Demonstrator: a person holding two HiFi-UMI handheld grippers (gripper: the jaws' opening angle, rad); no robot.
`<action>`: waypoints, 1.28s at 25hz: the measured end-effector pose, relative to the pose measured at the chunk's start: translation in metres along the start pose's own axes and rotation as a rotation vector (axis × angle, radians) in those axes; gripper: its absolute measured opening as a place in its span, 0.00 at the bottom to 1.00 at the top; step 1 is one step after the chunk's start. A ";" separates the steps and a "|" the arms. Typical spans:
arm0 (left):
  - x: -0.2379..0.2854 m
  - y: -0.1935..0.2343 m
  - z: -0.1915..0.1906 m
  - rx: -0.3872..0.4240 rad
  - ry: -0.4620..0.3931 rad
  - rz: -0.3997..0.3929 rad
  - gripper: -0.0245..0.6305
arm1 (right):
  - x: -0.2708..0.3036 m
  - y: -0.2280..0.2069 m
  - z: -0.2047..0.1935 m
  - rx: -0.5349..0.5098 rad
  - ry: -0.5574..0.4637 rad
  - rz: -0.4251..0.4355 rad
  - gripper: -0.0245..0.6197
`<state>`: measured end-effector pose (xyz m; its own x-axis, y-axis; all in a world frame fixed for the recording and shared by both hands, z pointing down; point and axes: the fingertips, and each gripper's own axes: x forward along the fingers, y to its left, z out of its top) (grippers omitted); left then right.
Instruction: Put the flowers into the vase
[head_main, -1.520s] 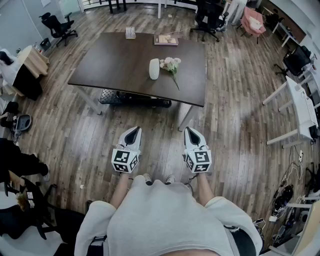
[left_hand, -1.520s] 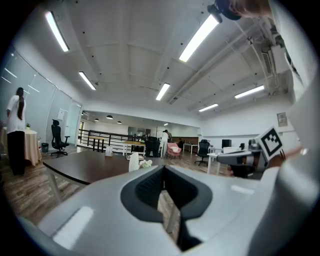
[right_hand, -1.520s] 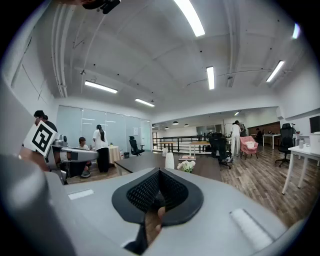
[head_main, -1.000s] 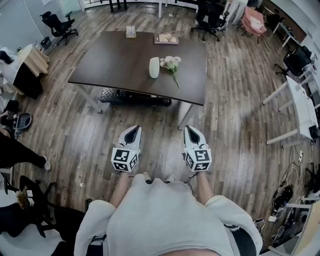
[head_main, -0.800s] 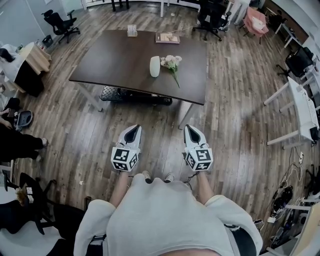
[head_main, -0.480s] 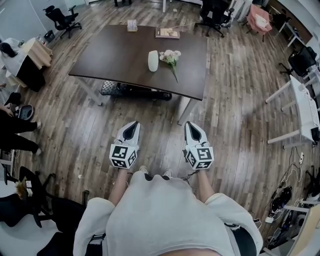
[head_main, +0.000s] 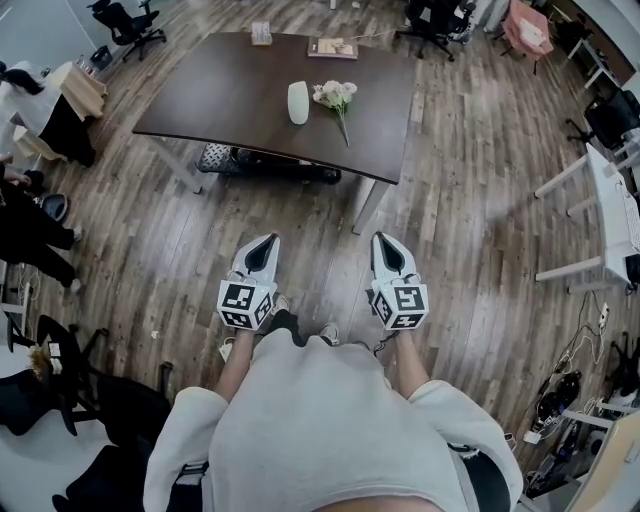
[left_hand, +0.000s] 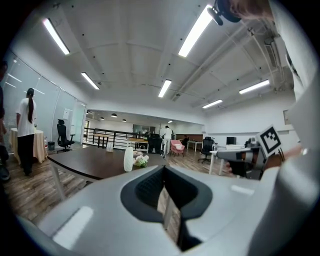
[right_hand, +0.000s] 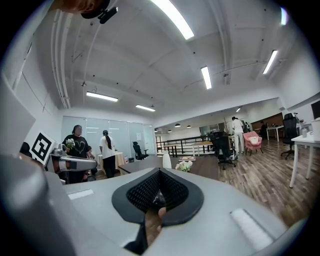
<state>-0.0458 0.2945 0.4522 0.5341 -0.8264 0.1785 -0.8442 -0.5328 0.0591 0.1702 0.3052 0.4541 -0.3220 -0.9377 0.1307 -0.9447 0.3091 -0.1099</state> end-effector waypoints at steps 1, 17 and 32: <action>0.003 0.001 0.001 -0.004 -0.002 0.003 0.05 | 0.001 -0.003 0.000 0.001 -0.001 -0.001 0.03; 0.077 0.055 0.015 0.037 -0.012 -0.026 0.05 | 0.085 -0.014 0.014 -0.010 -0.019 -0.011 0.03; 0.180 0.204 0.058 0.027 -0.038 -0.102 0.05 | 0.262 0.009 0.060 -0.050 -0.010 -0.072 0.03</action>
<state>-0.1192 0.0259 0.4390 0.6188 -0.7737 0.1358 -0.7842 -0.6186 0.0489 0.0806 0.0527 0.4280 -0.2525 -0.9593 0.1262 -0.9674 0.2479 -0.0512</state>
